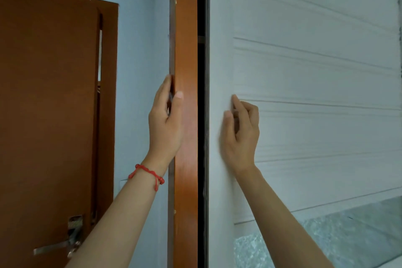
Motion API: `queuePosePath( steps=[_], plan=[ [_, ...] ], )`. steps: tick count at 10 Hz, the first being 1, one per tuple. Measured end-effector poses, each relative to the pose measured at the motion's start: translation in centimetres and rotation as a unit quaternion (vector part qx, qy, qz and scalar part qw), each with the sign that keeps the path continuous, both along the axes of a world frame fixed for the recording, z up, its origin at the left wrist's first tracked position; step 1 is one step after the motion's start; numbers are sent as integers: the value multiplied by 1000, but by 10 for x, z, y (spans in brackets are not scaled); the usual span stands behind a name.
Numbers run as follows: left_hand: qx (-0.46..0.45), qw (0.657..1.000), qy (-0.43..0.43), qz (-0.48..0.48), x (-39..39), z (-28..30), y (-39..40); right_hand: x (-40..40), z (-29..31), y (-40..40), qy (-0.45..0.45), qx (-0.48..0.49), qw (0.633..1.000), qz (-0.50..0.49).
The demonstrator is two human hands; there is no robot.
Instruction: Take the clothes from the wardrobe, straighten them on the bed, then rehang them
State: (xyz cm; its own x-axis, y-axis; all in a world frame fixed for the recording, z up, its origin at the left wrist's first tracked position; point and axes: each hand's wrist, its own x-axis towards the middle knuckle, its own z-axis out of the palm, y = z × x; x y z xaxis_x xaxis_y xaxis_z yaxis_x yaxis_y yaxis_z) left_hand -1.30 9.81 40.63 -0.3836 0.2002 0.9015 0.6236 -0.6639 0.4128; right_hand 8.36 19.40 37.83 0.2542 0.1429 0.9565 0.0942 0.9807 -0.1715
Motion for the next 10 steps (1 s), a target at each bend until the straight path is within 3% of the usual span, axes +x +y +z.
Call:
queuePosePath(
  steps=[4,7,9,10],
  plan=[
    [20,999,-18,-32,2,0,4,-21,2,-5,34,78,996,22],
    [28,999,-25,-16,1,1,5,-17,1,-8,14,53,998,31],
    [-36,999,8,-3,-2,12,-16,28,19,-21,-108,-42,987,113],
    [-6,998,-26,-56,-12,25,-52,75,40,-36,-57,2,987,150]
  ],
)
